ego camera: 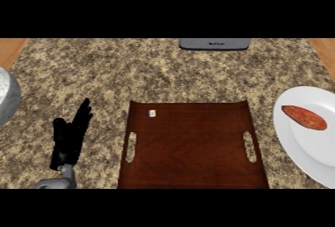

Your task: Pick the sweet potato from the tray and place it in the plate

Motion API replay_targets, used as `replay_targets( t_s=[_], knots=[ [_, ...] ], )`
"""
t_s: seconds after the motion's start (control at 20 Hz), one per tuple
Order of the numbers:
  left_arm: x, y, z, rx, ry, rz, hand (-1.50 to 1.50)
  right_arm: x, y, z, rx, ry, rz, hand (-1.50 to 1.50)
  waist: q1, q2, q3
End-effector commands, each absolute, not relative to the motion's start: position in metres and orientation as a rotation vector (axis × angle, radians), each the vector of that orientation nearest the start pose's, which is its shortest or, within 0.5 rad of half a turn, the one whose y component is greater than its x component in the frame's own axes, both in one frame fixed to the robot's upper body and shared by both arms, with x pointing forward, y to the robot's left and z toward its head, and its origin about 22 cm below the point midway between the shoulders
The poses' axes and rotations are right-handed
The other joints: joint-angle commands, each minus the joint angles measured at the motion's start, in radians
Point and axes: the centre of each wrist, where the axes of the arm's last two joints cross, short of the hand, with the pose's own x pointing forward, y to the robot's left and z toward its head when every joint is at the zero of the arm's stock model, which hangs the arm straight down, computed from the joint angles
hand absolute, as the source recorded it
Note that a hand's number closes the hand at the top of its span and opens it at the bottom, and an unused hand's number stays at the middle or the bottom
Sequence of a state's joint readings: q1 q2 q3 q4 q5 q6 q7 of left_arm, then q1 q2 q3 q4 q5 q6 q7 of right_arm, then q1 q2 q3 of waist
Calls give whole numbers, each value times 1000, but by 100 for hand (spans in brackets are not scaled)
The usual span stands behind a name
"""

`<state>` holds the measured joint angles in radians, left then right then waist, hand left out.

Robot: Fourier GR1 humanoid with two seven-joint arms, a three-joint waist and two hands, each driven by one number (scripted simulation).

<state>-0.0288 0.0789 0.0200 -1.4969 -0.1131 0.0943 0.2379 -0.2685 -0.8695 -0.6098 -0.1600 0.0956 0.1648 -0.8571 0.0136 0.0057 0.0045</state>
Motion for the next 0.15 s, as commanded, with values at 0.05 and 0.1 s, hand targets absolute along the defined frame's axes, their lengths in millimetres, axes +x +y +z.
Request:
replay_targets(
  t_s=[0.05,0.1],
  knots=[
    [241,252,-10,233,-1307,-45,0,114,-606,18,-862,-1425,-40,-150,3,2,2],
    [247,243,-20,240,-1306,-38,0,144,-581,-8,-872,-1438,-47,-150,4,2,1]
  ],
)
